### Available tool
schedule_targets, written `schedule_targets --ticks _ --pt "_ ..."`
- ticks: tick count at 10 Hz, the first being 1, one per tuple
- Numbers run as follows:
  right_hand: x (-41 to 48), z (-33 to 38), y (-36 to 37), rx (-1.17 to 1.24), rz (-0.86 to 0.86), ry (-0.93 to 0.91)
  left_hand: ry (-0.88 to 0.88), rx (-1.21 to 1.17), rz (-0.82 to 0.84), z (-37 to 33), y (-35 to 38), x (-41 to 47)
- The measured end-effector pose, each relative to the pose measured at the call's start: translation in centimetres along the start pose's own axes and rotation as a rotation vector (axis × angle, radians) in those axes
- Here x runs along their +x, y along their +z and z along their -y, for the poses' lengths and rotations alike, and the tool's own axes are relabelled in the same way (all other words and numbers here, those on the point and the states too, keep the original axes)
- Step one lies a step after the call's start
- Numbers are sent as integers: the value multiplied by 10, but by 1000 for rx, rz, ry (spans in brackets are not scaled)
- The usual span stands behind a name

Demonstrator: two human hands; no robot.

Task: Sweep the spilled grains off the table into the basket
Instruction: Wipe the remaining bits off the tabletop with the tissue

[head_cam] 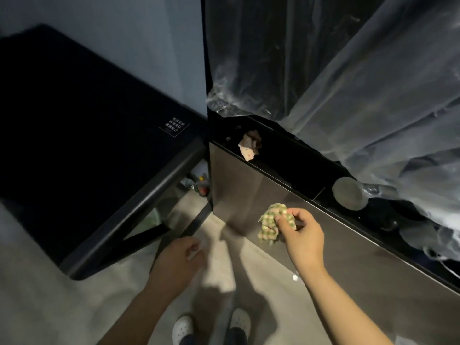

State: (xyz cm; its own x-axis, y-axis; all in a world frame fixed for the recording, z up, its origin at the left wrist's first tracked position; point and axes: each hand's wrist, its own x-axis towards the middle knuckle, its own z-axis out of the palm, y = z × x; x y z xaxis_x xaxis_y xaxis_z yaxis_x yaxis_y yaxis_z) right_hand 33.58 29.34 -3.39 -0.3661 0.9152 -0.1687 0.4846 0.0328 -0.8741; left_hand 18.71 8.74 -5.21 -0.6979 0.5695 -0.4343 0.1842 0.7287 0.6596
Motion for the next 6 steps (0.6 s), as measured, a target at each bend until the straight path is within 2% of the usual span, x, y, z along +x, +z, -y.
schedule_targets --ticks 2,3,4,5,6 --pt "78 9 18 -15 -125 -81 25 -7 -82 -15 -2 21" --pt "113 11 28 -48 -198 -61 32 -9 -104 -20 -5 31" --pt "126 8 37 -28 -147 -40 11 -36 -97 -20 -7 36" --pt "118 -1 38 -125 -105 -73 5 -35 -69 -16 -5 41" --pt "102 -5 36 -384 -174 -268 20 -5 -86 -13 -5 46"
